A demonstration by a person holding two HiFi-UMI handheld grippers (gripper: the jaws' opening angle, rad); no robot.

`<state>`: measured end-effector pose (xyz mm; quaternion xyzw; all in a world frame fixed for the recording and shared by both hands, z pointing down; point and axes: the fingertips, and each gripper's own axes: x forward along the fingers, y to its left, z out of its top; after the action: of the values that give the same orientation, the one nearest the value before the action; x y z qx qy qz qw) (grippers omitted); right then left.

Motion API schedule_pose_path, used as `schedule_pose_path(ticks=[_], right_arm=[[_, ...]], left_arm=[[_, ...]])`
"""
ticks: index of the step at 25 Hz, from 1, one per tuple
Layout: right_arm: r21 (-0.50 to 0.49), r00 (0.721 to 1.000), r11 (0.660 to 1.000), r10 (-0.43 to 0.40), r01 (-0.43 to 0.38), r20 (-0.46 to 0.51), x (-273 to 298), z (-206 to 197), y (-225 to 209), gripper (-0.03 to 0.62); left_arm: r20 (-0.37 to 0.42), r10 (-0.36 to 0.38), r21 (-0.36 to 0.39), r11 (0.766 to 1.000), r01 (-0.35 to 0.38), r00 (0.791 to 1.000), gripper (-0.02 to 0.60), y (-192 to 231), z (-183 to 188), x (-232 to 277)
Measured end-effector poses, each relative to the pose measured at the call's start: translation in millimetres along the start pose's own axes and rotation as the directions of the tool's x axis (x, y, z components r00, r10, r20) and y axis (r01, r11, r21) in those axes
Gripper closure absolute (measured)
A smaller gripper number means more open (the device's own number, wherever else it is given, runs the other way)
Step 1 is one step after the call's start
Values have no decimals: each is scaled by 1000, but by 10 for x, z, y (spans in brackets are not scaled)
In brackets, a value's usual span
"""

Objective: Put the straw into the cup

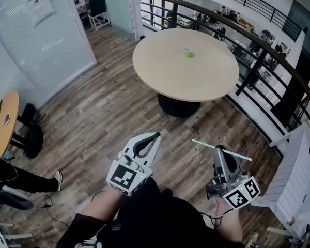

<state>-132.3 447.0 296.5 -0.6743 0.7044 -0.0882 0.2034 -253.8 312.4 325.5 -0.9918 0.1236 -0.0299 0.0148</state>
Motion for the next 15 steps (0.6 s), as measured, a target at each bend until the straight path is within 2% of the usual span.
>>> schedule_pose_path(ticks=[7, 15], right_arm=[[-12, 1000, 1000, -10, 10, -7, 103, 102, -213, 557], [-10, 1000, 1000, -28, 28, -9, 688, 199, -700, 557]], left_arm=[[27, -15, -14, 1000, 16, 1000, 577, 28, -16, 223], [52, 0, -10, 1000, 1, 999, 577, 558, -8, 823]])
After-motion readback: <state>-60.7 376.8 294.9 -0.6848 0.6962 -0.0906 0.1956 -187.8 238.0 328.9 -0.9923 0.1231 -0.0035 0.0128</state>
